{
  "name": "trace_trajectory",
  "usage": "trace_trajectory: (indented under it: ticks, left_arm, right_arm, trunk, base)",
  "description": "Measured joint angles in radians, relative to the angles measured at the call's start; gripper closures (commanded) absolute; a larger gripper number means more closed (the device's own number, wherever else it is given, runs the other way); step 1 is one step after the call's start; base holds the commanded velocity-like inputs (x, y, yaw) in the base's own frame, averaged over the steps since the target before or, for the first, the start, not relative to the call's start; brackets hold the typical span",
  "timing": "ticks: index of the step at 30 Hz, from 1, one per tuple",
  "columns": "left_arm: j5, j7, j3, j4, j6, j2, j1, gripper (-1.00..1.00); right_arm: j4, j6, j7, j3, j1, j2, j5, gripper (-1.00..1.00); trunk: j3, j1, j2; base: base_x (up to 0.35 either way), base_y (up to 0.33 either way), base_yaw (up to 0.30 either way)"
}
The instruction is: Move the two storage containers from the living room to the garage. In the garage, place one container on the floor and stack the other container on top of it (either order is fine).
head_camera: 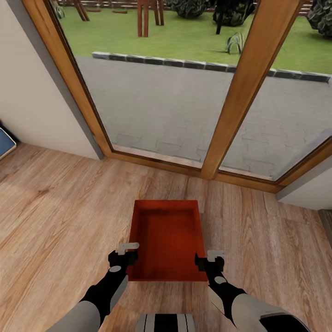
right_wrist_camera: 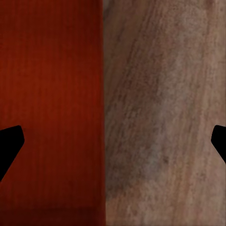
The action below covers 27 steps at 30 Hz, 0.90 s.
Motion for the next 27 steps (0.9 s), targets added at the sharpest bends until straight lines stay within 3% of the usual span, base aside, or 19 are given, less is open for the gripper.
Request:
trace_trajectory:
  ticks: [19, 27]
  left_arm:
    - [0.000, 0.000, 0.000, 0.001, 0.000, 0.001, 0.000, -1.00]
    - [0.000, -0.001, 0.000, 0.001, 0.000, 0.001, 0.000, -1.00]
  right_arm:
    - [0.000, 0.001, 0.000, 0.000, 0.000, -0.002, 0.000, -1.00]
    - [0.000, 0.000, 0.000, -0.001, 0.000, -0.003, 0.000, -1.00]
  trunk:
    - [0.000, 0.000, 0.000]
    - [-0.025, 0.031, -0.056]
  base:
    - [0.000, 0.000, 0.000]
    - [0.000, 0.000, 0.000]
